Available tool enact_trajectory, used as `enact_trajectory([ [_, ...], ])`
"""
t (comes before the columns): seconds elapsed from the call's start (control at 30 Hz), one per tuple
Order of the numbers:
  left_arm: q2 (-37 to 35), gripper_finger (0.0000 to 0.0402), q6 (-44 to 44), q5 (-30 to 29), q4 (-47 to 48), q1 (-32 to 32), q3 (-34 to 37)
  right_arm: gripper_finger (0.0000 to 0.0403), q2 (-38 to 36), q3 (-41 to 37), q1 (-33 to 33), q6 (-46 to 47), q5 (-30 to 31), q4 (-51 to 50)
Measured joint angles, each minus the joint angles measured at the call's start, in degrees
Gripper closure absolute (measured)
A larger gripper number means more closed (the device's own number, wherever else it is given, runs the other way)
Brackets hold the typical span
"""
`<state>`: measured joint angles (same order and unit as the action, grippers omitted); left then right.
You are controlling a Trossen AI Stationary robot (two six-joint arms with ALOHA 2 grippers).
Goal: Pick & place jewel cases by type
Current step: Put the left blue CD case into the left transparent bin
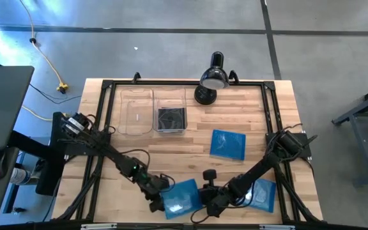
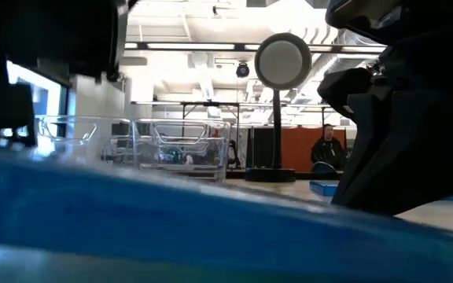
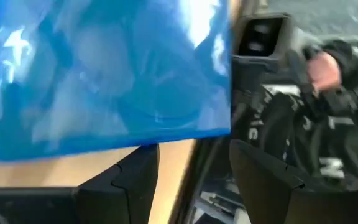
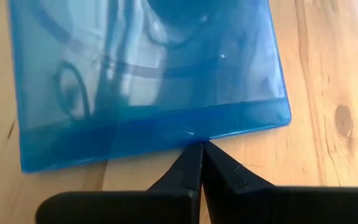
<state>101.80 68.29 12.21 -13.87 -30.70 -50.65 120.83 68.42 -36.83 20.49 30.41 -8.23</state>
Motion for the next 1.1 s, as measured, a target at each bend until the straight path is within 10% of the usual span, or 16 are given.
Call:
enact_trajectory([
  [0.73,-0.44,0.0207,-25.27,-15.17,-1.50,7.12,-0.57,0.0402,-5.96,0.36,2.73,4.97,11.52,-8.17],
  [1.1,-0.39,0.0230,-27.76,-5.63,0.12,13.41,-0.44,0.0403,-6.76,0.02,2.59,3.49,9.70,-11.57],
])
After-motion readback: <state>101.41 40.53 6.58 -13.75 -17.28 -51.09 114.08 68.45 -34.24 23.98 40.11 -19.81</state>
